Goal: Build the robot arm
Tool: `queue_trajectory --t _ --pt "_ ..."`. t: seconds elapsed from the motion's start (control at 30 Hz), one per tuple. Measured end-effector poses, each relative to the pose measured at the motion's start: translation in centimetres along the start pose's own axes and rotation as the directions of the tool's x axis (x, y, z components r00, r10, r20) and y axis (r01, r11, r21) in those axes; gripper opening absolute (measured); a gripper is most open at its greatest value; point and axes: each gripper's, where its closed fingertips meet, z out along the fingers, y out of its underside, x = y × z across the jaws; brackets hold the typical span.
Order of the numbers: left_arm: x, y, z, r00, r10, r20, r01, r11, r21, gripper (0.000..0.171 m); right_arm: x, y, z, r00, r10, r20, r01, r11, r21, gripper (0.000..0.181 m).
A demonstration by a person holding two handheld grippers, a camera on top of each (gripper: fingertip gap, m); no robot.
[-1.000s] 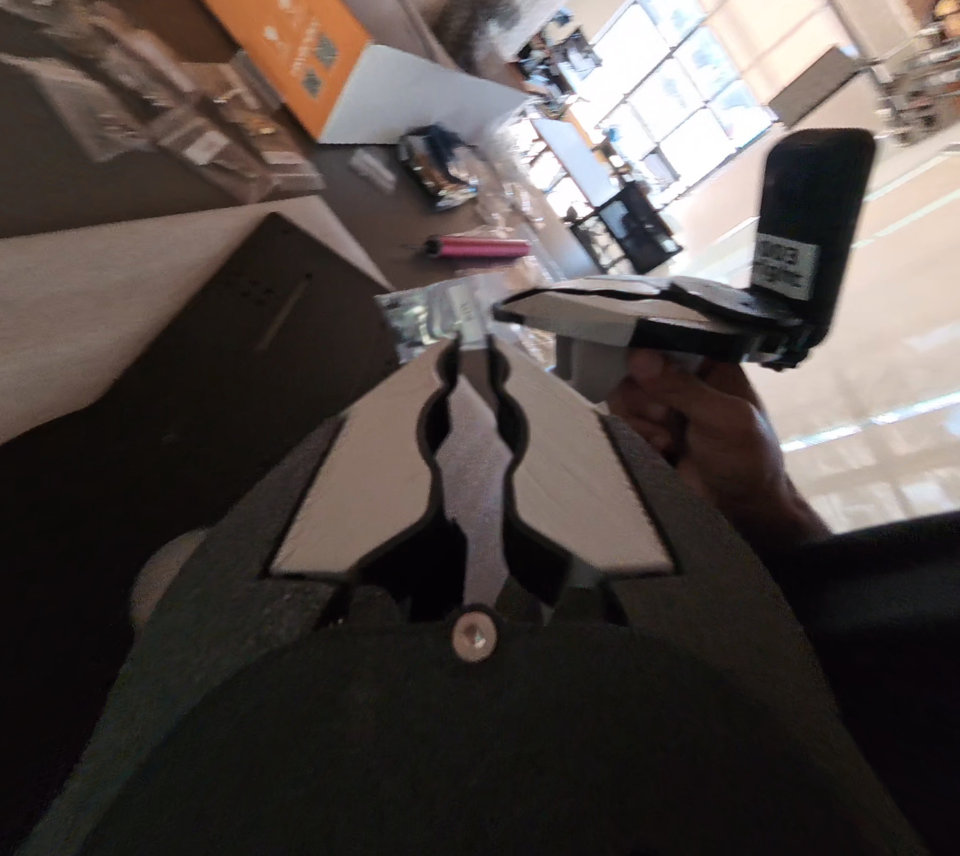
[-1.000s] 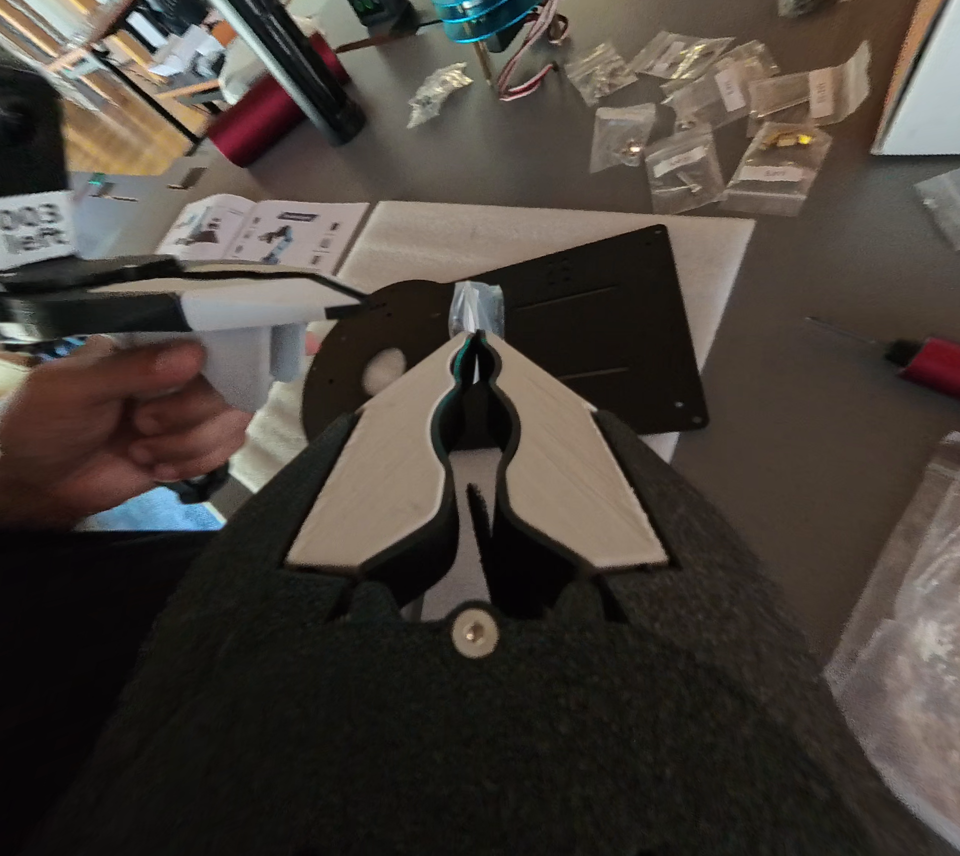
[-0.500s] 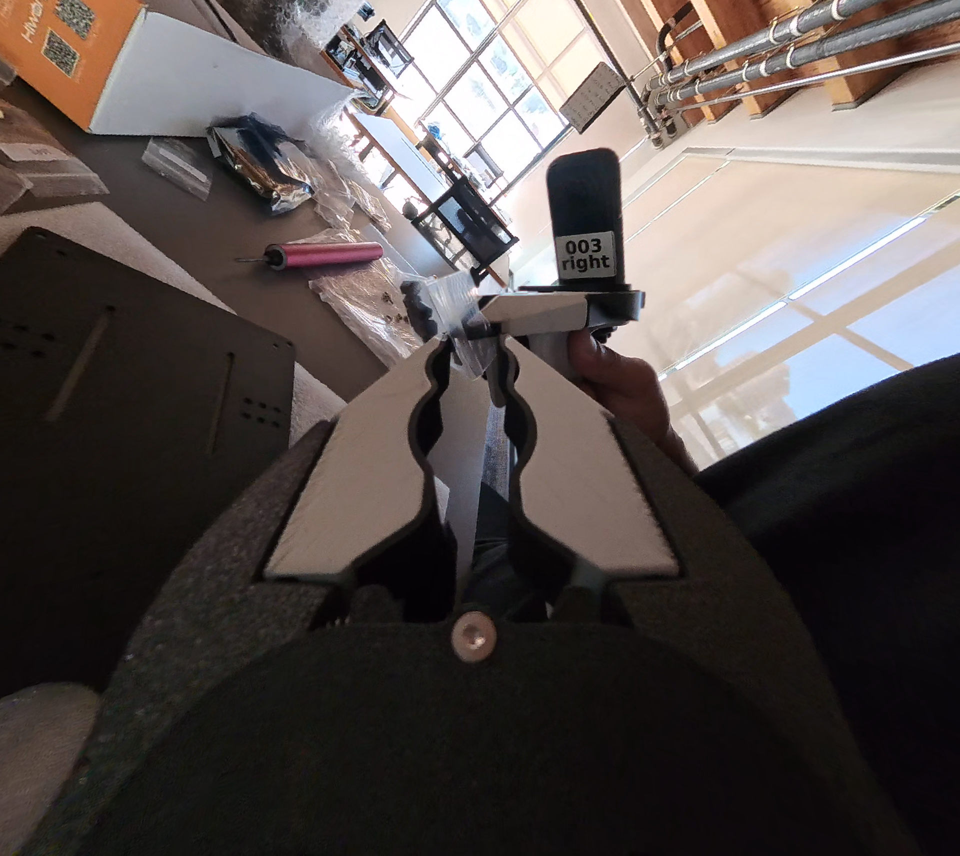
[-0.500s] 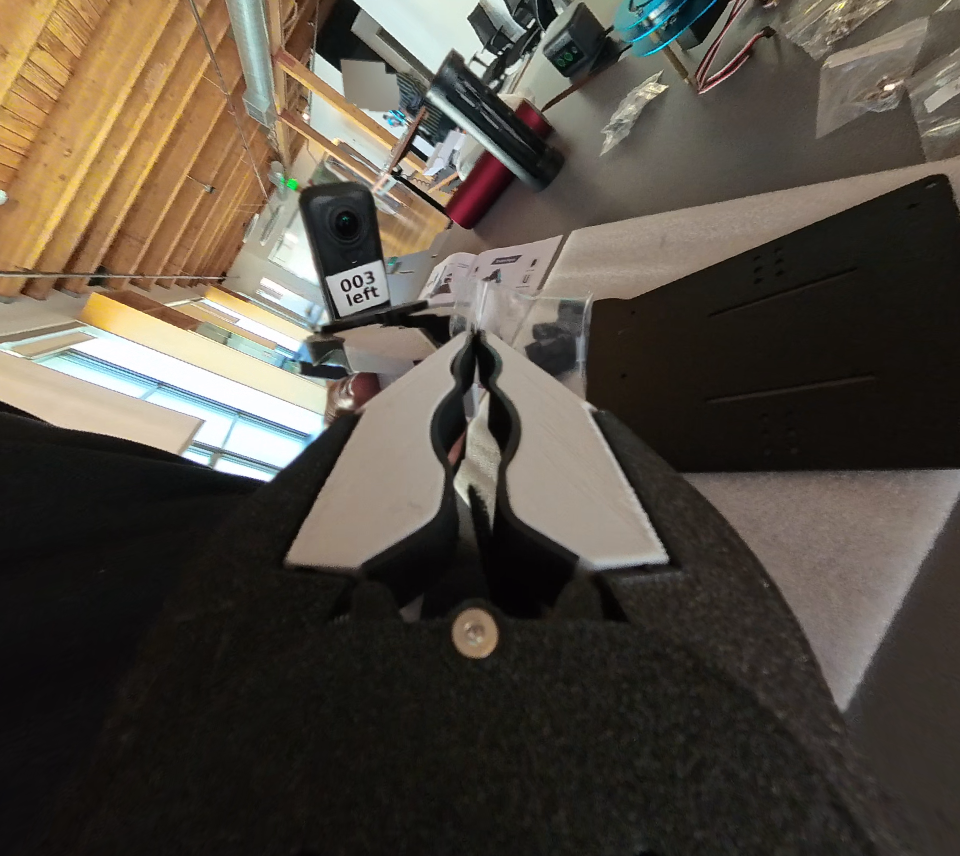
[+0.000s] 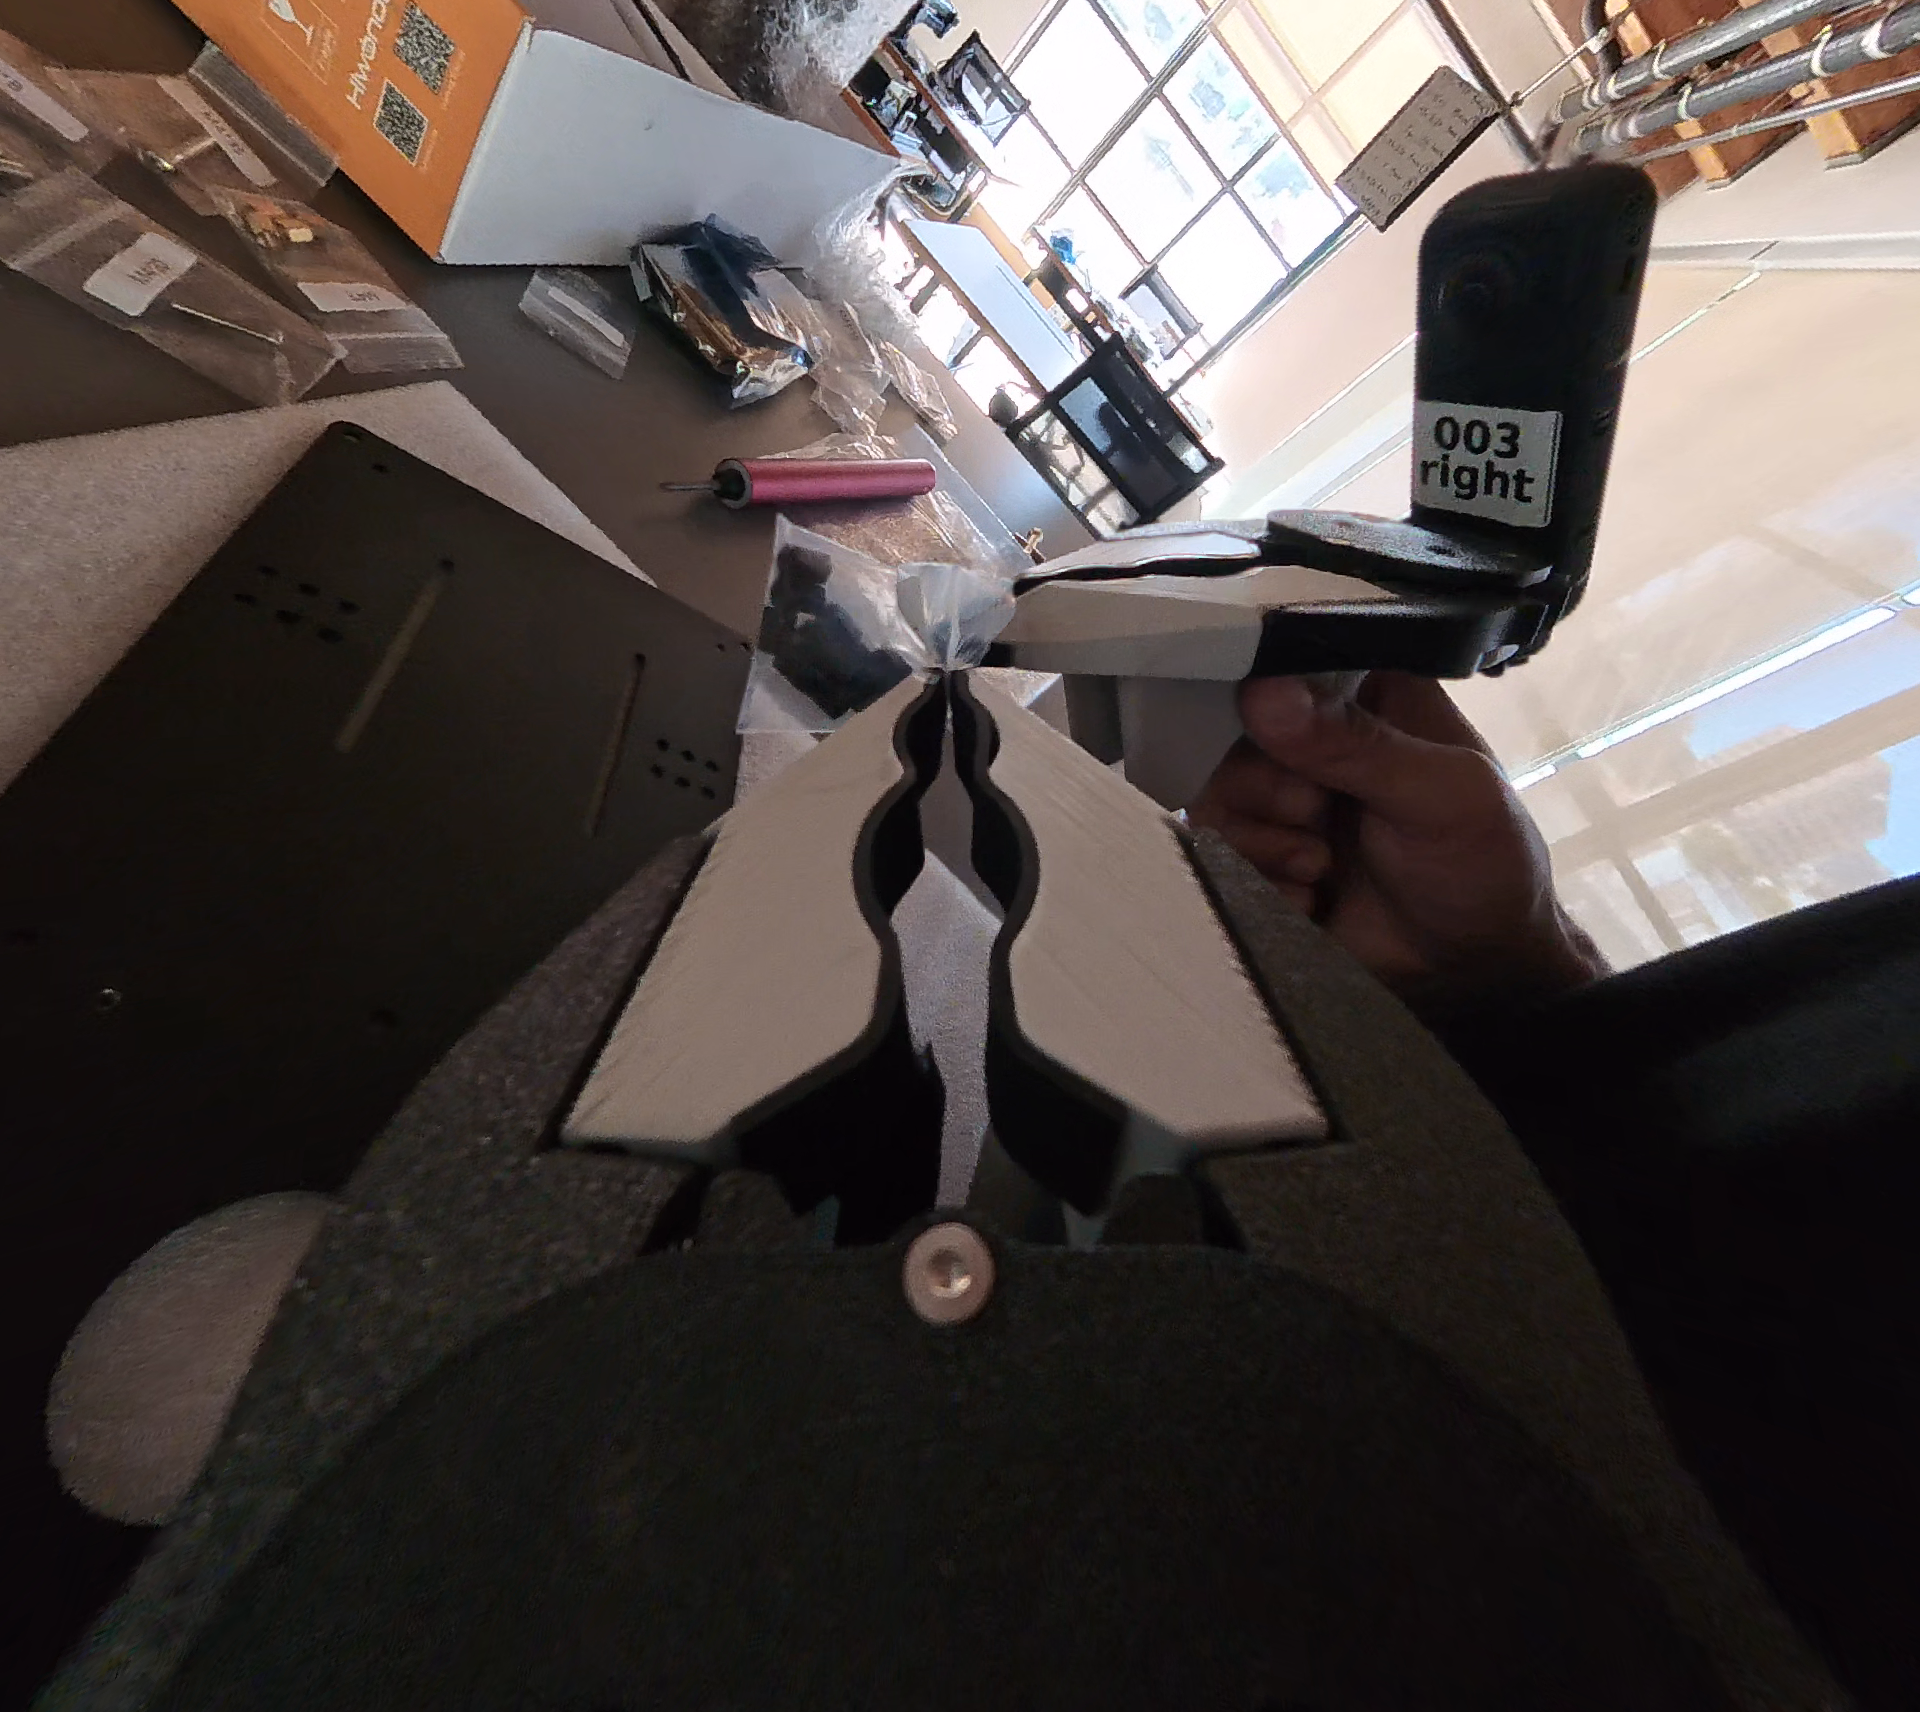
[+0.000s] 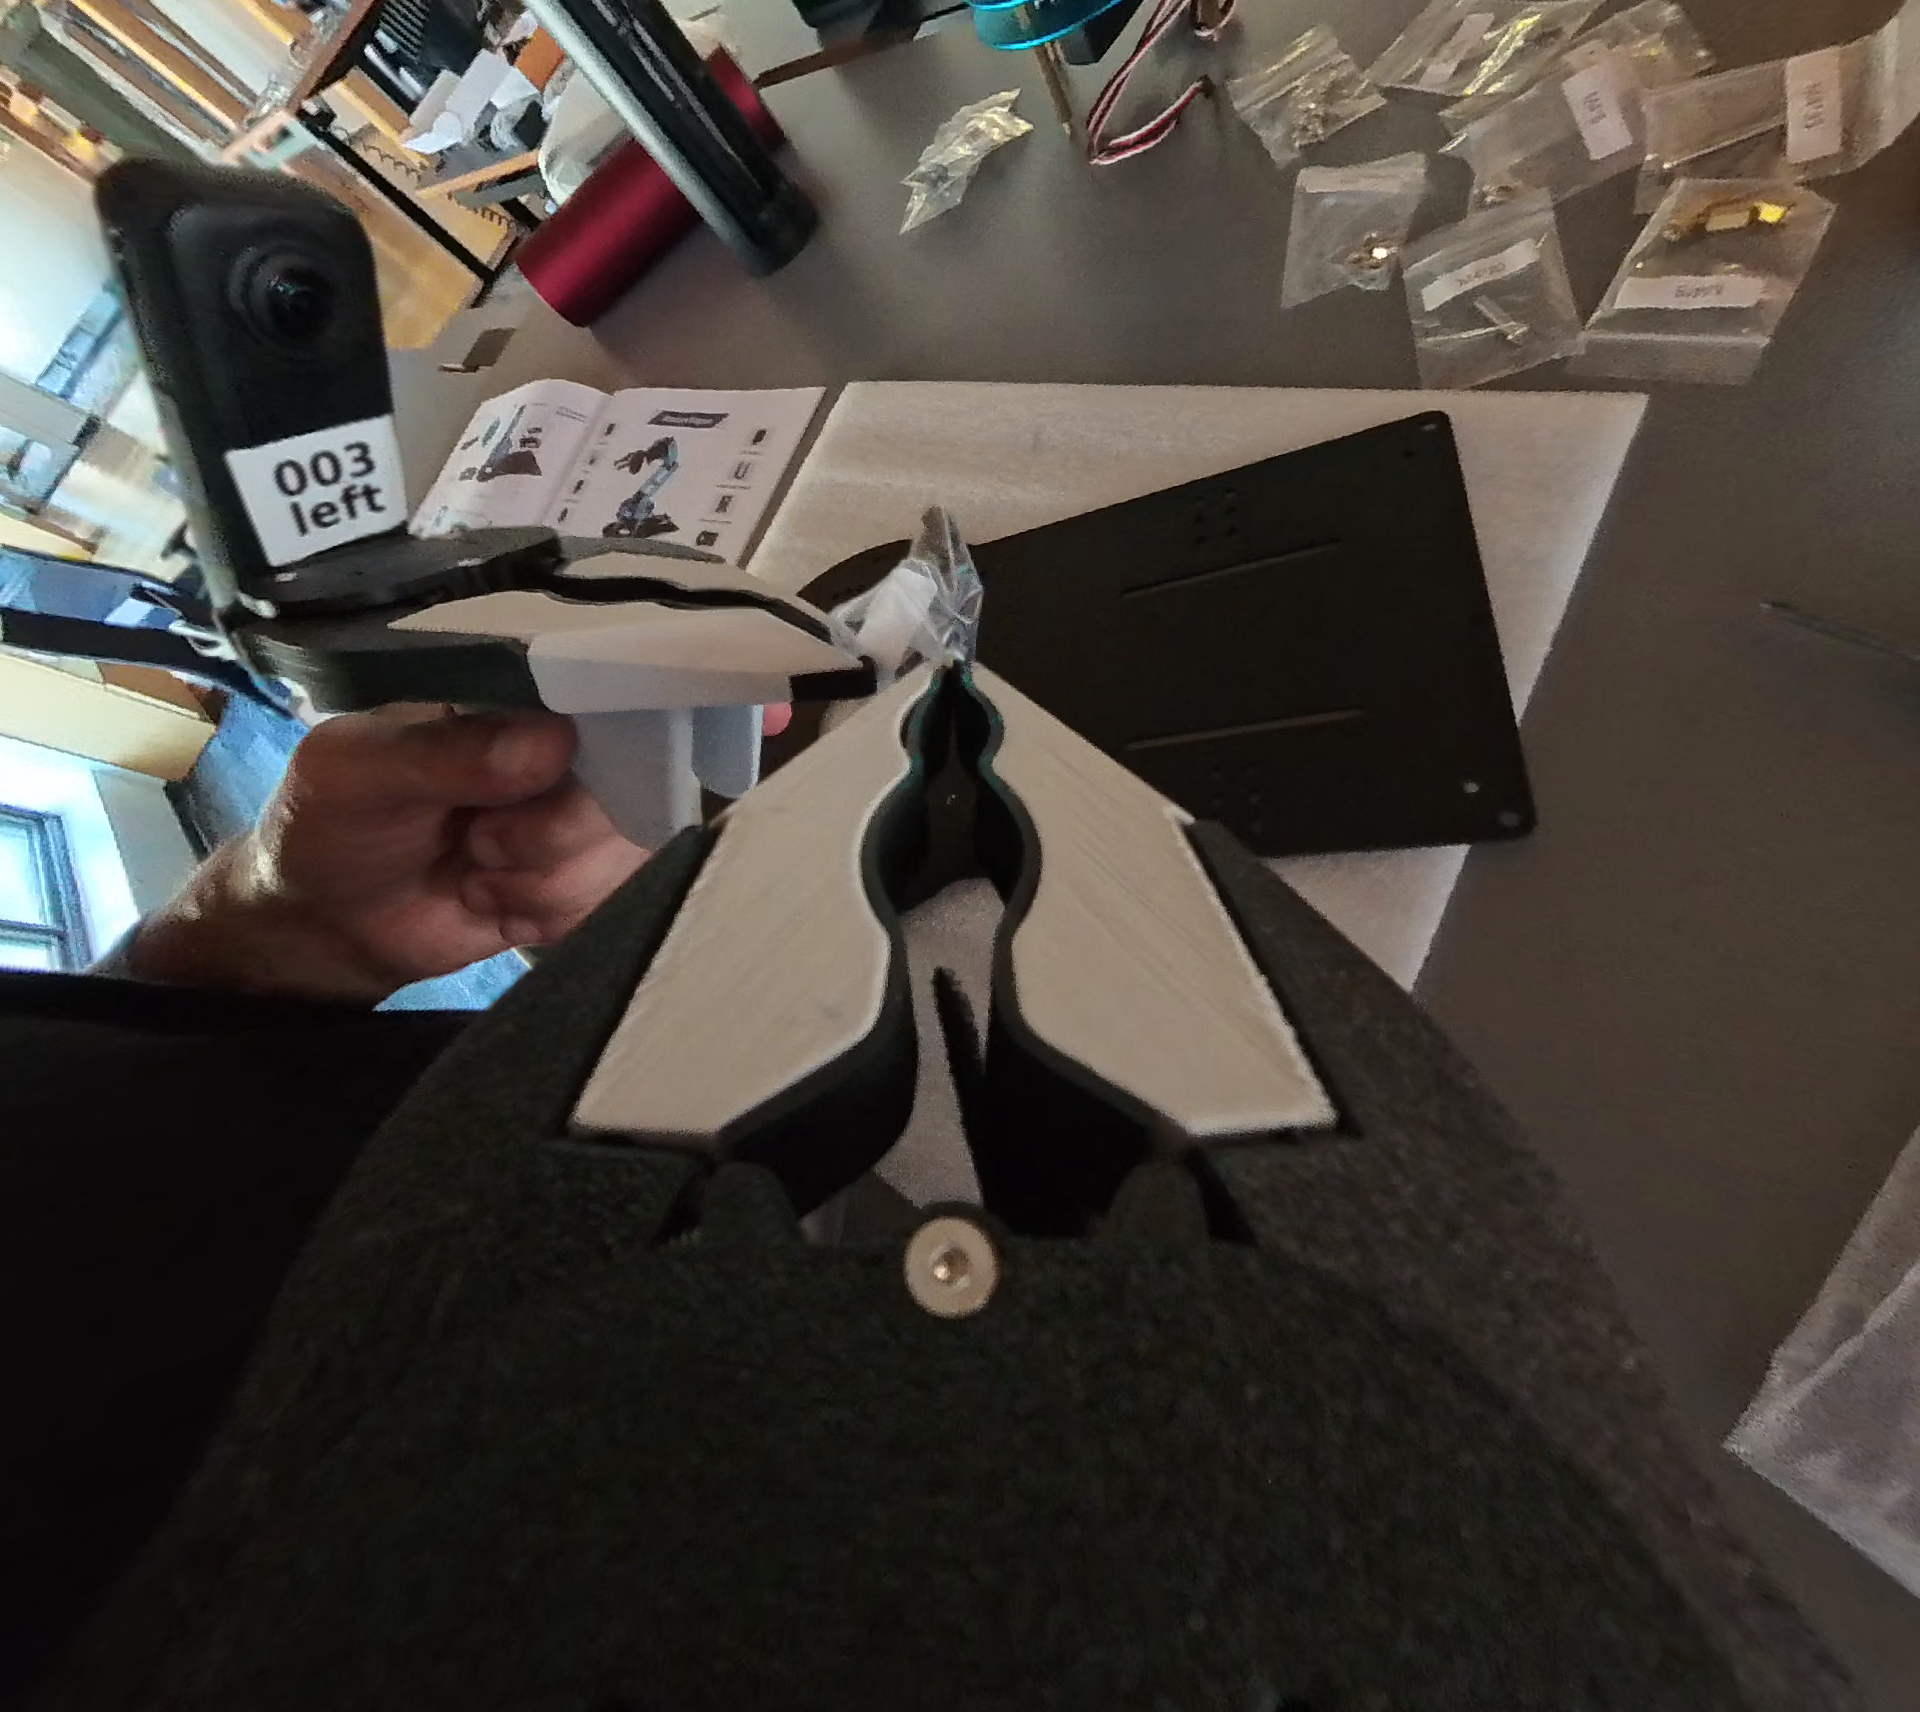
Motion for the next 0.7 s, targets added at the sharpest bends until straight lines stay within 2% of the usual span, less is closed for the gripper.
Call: queue_trajectory --t 0.07,0.13,0.17,0.2,0.27,0.3,0.37,0.5,0.57,0.63,0.67,0.7 --pt "0.1 -0.2 -0.3 0.999 -0.028 -0.03 0.029 1.0 0.006 0.0 -0.9 -0.2 -0.1 0.996 -0.073 0.056 0.073 0.997 -0.002 0.0" --pt "0.7 -0.6 -0.7 0.989 -0.099 -0.107 0.099 0.995 -0.002 0.0 -1.9 -0.6 -0.8 0.963 -0.241 0.122 0.24 0.97 0.029 0.002" --pt "0.8 -0.7 -0.8 0.98 -0.15 -0.134 0.149 0.989 -0.016 0.0 -2.3 -0.9 -1.5 0.924 -0.357 0.137 0.351 0.934 0.065 0.017" --pt "0.9 -0.8 -0.9 0.964 -0.216 -0.157 0.212 0.976 -0.037 0.0 -2.6 -0.9 -2.2 0.867 -0.478 0.138 0.471 0.878 0.084 0.044" --pt "1.7 -0.7 -1.1 0.896 -0.374 -0.238 0.354 0.927 -0.123 0.0 -2.5 -0.9 -3.1 0.738 -0.667 0.102 0.663 0.745 0.08 0.07" --pt "2.0 -0.7 -1.1 0.862 -0.433 -0.265 0.404 0.901 -0.159 0.0 -2.5 -1.1 -3.3 0.688 -0.72 0.09 0.715 0.694 0.084 0.075" --pt "3.0 -0.4 -1.3 0.814 -0.486 -0.317 0.432 0.873 -0.229 0.0 -3.4 -1.3 -3.3 0.626 -0.771 0.12 0.762 0.637 0.116 0.074" --pt "5.0 -0.3 -1.6 0.747 -0.526 -0.407 0.427 0.848 -0.313 0.0 -4.4 0.0 -2.1 0.602 -0.75 0.273 0.759 0.644 0.095 0.057" --pt "5.4 -0.3 -1.6 0.739 -0.528 -0.417 0.425 0.847 -0.319 0.001 -4.7 -0.1 -2.1 0.605 -0.738 0.298 0.749 0.655 0.101 0.036" --pt "5.4 -0.6 -1.9 0.74 -0.516 -0.431 0.421 0.855 -0.302 0.002 -4.8 -0.4 -2.1 0.613 -0.731 0.299 0.738 0.665 0.112 0.033" --pt "5.4 -0.7 -2.0 0.746 -0.505 -0.434 0.414 0.862 -0.292 0.007 -4.7 -0.5 -2.0 0.622 -0.725 0.296 0.733 0.672 0.103 0.034" --pt "5.2 -0.7 -2.1 0.759 -0.49 -0.428 0.402 0.871 -0.284 0.02 -4.5 -0.4 -1.9 0.625 -0.724 0.292 0.735 0.671 0.091 0.032"
